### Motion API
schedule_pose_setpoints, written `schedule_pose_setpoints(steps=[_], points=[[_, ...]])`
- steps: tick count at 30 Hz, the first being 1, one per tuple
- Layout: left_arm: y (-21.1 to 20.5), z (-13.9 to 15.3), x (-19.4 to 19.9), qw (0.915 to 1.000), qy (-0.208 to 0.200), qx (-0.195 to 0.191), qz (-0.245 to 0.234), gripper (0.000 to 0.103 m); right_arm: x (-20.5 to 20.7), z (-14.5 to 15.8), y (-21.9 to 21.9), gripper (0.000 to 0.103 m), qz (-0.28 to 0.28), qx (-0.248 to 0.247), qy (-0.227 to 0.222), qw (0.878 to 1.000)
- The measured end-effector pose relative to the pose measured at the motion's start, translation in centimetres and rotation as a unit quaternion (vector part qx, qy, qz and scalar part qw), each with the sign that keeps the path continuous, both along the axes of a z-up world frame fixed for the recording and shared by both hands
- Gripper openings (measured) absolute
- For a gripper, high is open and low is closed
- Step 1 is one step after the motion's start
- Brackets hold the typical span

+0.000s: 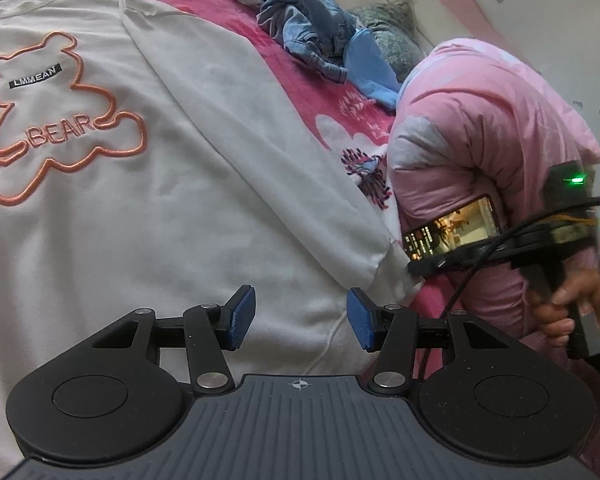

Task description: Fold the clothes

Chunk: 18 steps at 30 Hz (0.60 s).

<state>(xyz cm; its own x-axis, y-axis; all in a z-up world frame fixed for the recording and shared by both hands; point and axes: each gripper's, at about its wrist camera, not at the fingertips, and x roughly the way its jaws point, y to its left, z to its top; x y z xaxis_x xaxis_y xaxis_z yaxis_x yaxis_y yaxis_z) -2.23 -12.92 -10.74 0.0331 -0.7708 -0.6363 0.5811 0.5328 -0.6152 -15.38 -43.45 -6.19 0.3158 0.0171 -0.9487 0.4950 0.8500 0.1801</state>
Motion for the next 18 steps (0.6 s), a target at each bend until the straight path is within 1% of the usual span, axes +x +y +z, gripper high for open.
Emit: schedule_pose_setpoints(steps=[1, 3, 6, 7, 9, 10, 11, 13, 16, 18], points=[[-0.1, 0.0, 0.0, 1.0000, 0.001, 0.000, 0.000, 0.051, 0.2, 0.5, 0.2, 0.030, 0.009, -0.003, -0.017, 1.000], [-0.3, -0.1, 0.0, 1.0000, 0.001, 0.002, -0.002, 0.051, 0.8, 1.1, 0.8, 0.030, 0.032, 0.005, -0.059, 0.998], [-0.4, -0.3, -0.4, 0.9999, -0.006, 0.010, -0.009, 0.051, 1.7, -0.7, 1.6, 0.030, 0.051, 0.029, -0.074, 0.996], [-0.3, -0.3, -0.5, 0.9998, -0.010, 0.014, -0.010, 0.051, 2.0, -1.4, 1.9, 0.030, 0.057, 0.036, -0.076, 0.995], [-0.3, -0.3, -0.4, 0.9996, -0.016, 0.019, -0.011, 0.051, 2.2, -4.3, 2.6, 0.029, 0.057, 0.044, -0.040, 0.997], [-0.3, -0.2, -0.3, 0.9996, -0.017, 0.019, -0.011, 0.051, 2.1, -5.2, 2.8, 0.029, 0.054, 0.045, -0.034, 0.997], [-0.3, -0.2, -0.1, 0.9996, -0.018, 0.019, -0.010, 0.051, 1.8, -5.2, 2.9, 0.029, 0.050, 0.044, -0.042, 0.997], [-0.2, -0.2, 0.2, 0.9997, -0.017, 0.017, -0.007, 0.051, 1.9, -4.1, 2.9, 0.029, 0.050, 0.042, -0.046, 0.997], [0.0, -0.1, 0.9, 0.9998, -0.013, 0.012, -0.002, 0.051, 2.3, -1.2, 3.1, 0.029, 0.060, 0.021, -0.086, 0.994], [0.2, 0.2, 1.4, 0.9999, -0.012, 0.008, 0.002, 0.051, 3.4, 0.3, 3.5, 0.029, 0.075, -0.004, -0.118, 0.990]])
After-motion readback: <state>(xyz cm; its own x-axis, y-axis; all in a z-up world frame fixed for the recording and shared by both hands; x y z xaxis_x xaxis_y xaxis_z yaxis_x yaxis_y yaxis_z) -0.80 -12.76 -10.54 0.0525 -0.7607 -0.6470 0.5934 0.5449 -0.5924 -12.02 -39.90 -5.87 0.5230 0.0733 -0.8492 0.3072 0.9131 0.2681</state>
